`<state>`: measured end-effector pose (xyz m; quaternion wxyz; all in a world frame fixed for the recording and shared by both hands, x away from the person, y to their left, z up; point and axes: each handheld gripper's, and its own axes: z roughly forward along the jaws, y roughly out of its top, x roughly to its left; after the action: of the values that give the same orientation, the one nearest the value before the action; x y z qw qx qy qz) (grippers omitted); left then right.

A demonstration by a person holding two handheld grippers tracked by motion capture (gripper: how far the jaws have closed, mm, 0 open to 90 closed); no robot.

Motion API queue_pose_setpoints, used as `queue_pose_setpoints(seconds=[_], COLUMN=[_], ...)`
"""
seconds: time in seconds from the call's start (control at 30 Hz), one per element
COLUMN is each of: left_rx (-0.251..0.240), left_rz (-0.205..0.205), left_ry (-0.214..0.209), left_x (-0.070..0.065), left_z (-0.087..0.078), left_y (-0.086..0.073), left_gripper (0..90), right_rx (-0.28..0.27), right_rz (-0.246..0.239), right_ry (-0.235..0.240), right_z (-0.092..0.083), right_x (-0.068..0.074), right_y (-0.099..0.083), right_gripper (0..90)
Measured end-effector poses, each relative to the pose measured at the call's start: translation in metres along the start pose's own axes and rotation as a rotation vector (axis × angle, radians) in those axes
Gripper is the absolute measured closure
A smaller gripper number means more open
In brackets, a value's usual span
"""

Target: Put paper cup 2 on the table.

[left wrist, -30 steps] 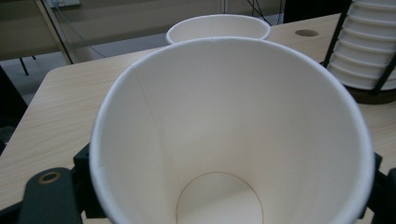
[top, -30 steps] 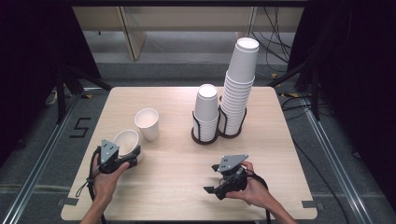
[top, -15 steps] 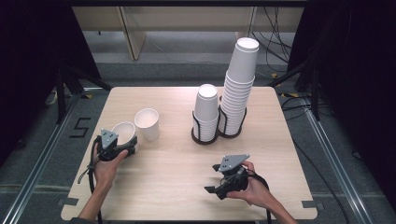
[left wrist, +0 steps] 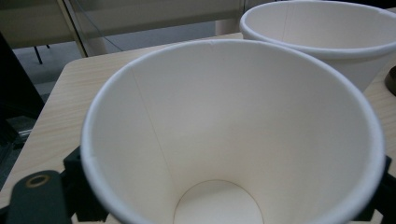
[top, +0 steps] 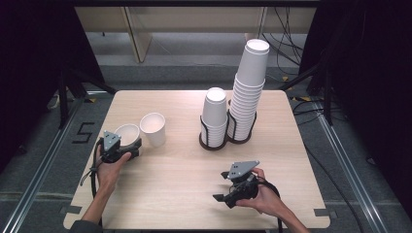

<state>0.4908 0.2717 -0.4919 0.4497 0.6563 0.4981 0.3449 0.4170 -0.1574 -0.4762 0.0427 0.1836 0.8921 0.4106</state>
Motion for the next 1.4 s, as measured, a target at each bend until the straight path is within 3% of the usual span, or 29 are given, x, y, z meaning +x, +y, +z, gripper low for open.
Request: queue_pose_setpoints(seconds=[0.4, 0.57, 0.77, 1.07, 1.17, 1.33, 1.4], left_rx=[0.086, 0.120, 0.141, 0.195, 0.208, 0.194, 0.167], left_rz=[-0.007, 0.012, -0.007, -0.030, -0.040, -0.047, -0.060], left_ry=[-0.054, -0.057, -0.057, -0.047, -0.042, -0.045, -0.033], left_x=[0.003, 0.007, 0.009, -0.002, -0.005, -0.016, -0.022], left_z=[0.003, -0.001, -0.008, -0.020, -0.025, -0.039, -0.045], left_y=[-0.010, -0.016, -0.020, -0.023, -0.023, -0.023, -0.024], left_gripper=[14.0, 14.0, 14.0, 14.1, 14.1, 14.1, 14.1], right_rx=[0.004, 0.000, 0.002, -0.002, -0.005, -0.001, 0.000], right_rz=[-0.002, -0.001, 0.012, 0.041, 0.029, 0.019, 0.022], right_ry=[0.003, 0.001, 0.002, -0.007, -0.006, -0.004, -0.005], right_z=[-0.001, -0.003, -0.005, -0.009, -0.009, -0.008, -0.008], right_x=[0.000, -0.001, -0.002, -0.004, -0.005, -0.005, -0.005], right_y=[0.000, -0.001, -0.002, -0.006, -0.007, -0.007, -0.007], right_gripper=[17.7, 17.7, 17.7, 17.7, 17.6, 17.6, 17.6])
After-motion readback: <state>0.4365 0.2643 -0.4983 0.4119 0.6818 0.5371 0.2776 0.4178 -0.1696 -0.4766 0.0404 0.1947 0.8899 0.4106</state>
